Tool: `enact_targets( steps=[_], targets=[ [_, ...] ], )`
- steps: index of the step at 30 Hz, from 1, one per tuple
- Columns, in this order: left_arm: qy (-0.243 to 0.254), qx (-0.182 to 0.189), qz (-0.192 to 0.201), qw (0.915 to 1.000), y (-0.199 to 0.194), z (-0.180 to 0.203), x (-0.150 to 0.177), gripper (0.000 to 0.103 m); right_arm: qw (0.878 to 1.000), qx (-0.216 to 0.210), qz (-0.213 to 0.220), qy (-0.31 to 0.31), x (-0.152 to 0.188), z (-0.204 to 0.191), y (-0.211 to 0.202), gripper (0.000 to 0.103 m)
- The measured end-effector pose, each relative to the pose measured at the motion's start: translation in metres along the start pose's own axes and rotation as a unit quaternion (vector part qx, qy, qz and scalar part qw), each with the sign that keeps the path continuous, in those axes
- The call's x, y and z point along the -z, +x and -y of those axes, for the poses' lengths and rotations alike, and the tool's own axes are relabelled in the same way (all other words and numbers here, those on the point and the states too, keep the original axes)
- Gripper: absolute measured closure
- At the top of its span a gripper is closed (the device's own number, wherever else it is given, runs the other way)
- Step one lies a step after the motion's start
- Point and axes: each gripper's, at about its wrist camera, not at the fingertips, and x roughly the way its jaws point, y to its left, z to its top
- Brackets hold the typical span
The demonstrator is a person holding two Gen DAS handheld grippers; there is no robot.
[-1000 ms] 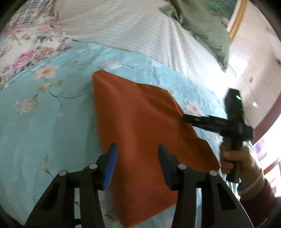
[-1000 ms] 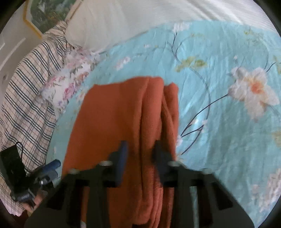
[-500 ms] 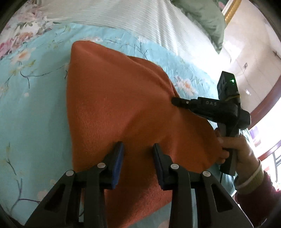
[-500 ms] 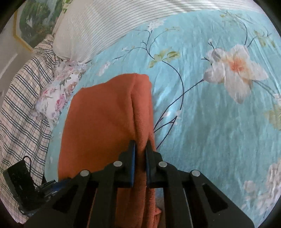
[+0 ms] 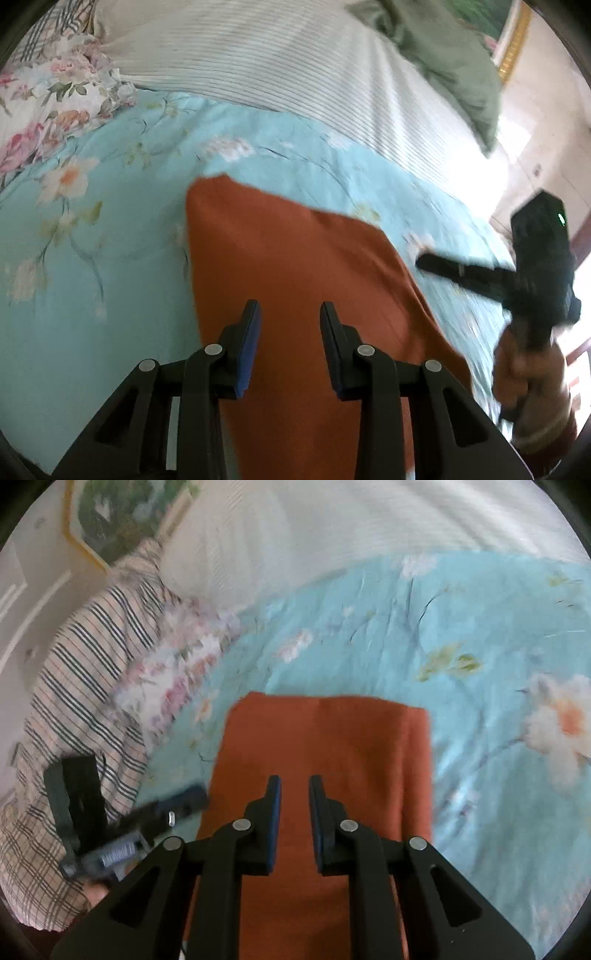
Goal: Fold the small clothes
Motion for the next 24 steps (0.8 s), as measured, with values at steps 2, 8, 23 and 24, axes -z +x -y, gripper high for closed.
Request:
enact_targets(
  steps=[2, 8, 23, 24],
  targets=[
    [-0.020, -0.003, -0.018, 0.9996, 0.026, -0.015, -0.024, 0.071, 0.999, 0.034, -0.022, 0.010, -0.008, 0.011, 0.024, 0.087],
    [-0.040, -0.078, -0.068, 0.9938, 0.099, -0.055, -0.052, 0.075, 0.997, 0.055, 0.000, 0.049, -0.009, 0.052, 0.035, 0.103],
    [0.003, -0.002, -0.022, 0.9997, -0.034, 0.002, 0.047, 0.078, 0.999, 0.023, 0.018, 0.015, 0.087, 0.006, -0.066, 0.099],
    [0.003, 0.003, -0.022, 0.9998, -0.041, 0.005, 0.057, 0.078, 0.999, 0.026, 0.014, 0.012, 0.096, 0.005, -0.067, 0.099]
  ],
)
